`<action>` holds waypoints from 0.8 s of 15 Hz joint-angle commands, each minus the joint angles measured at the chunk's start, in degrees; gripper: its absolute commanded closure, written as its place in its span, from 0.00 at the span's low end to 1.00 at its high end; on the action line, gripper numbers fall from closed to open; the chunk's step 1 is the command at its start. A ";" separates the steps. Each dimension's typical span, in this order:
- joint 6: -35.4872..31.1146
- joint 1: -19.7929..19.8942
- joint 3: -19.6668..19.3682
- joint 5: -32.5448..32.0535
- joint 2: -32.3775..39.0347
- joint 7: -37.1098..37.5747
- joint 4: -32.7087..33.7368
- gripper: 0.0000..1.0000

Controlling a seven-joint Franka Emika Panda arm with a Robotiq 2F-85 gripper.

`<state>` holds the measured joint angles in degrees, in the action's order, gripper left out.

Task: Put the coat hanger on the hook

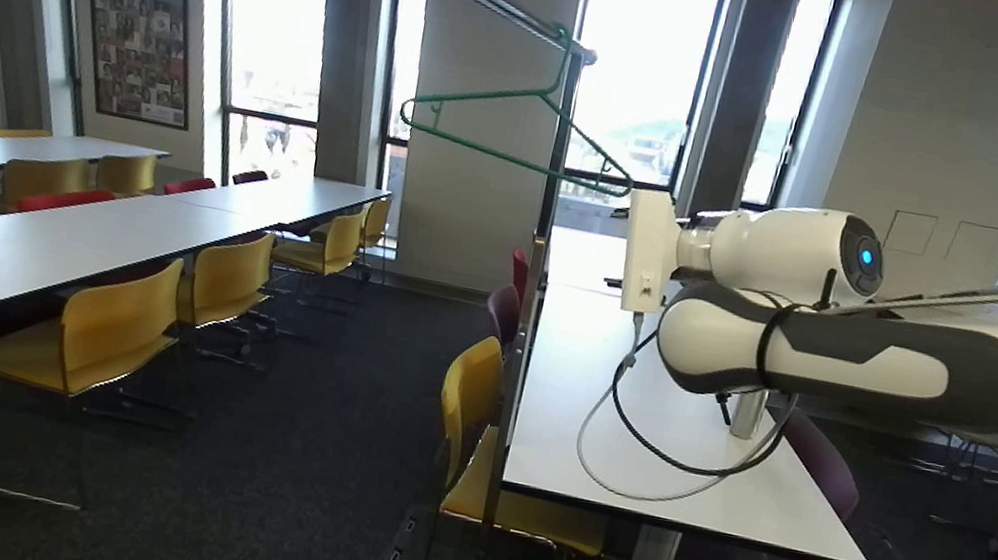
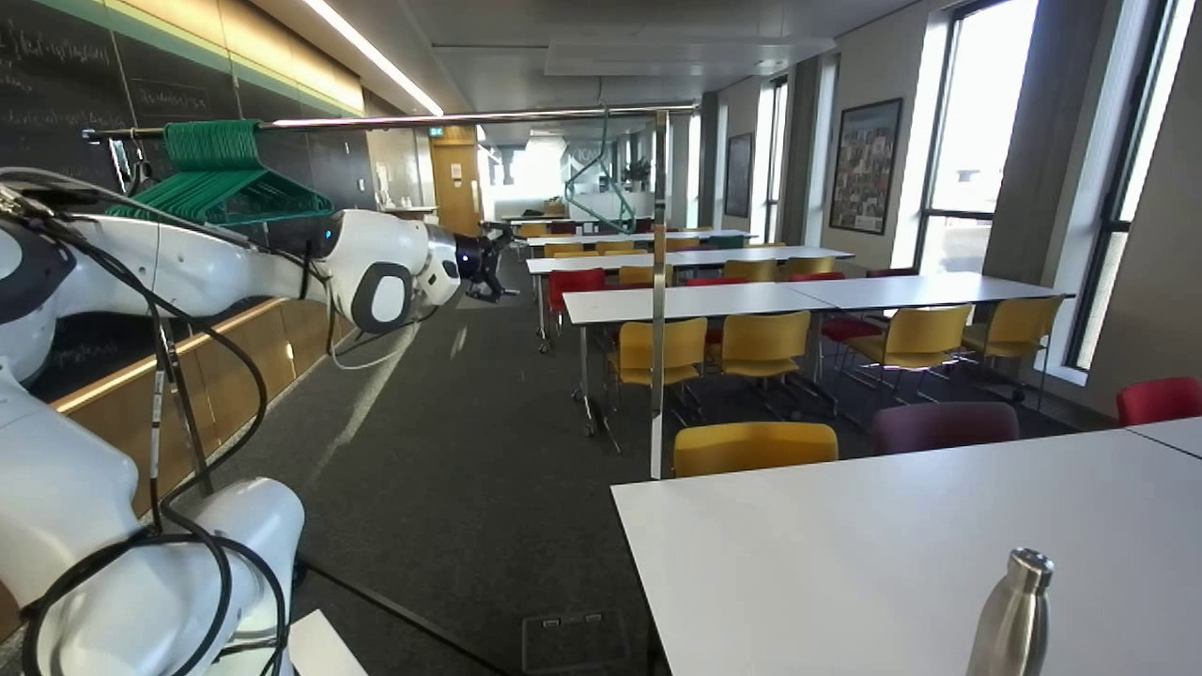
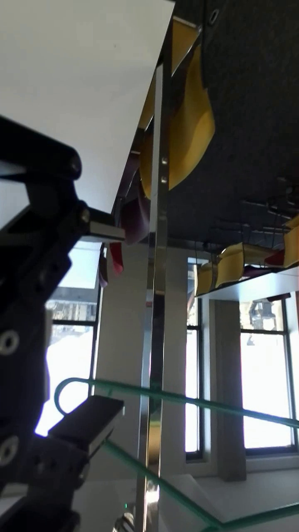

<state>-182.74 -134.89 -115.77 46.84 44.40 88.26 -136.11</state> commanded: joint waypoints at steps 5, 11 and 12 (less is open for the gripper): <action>21.20 1.52 -2.84 7.34 -1.83 1.82 1.09 0.00; 47.85 6.31 -3.62 5.69 -1.31 4.71 3.39 0.00; 52.42 6.83 -3.96 5.64 -1.40 5.07 4.09 0.00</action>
<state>-141.15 -129.92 -118.46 52.96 42.76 91.40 -134.74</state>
